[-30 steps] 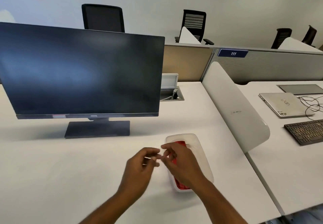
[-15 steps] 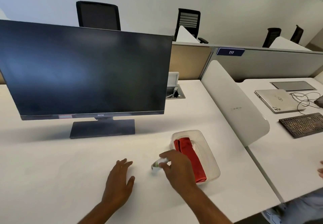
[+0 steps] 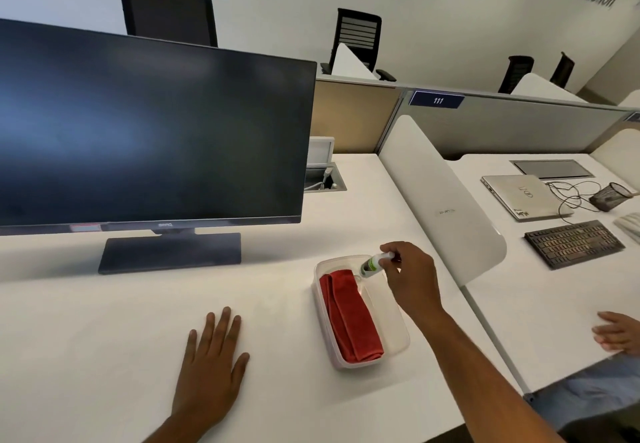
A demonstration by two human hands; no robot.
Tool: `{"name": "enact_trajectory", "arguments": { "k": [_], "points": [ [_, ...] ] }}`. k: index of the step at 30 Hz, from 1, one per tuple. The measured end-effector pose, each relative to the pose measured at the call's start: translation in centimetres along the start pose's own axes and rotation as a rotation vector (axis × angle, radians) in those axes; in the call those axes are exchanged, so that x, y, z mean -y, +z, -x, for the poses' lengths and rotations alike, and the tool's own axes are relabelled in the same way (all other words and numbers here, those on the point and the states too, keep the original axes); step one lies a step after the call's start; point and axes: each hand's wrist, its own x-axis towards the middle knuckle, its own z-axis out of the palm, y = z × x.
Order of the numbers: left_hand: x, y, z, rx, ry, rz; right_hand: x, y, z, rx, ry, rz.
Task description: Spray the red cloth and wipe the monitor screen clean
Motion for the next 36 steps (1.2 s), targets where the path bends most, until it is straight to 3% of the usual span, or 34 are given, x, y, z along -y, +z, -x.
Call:
{"name": "enact_trajectory", "arguments": {
  "k": [10, 26, 30, 36],
  "points": [
    [0.4, 1.5, 0.0, -0.058, -0.016, -0.081, -3.3, 2.7, -2.2, 0.232, -0.107, 0.194],
    [0.5, 1.9, 0.2, -0.077, -0.033, -0.102, -3.4, 2.3, -3.0, 0.361, -0.163, 0.181],
    [0.4, 1.6, 0.2, -0.039, -0.033, -0.114, -2.9, 2.5, -2.1, 0.312, -0.163, 0.157],
    [0.3, 0.6, 0.5, 0.021, -0.057, -0.083, 0.4, 3.6, 0.8, 0.045, -0.217, 0.084]
  ]
}}
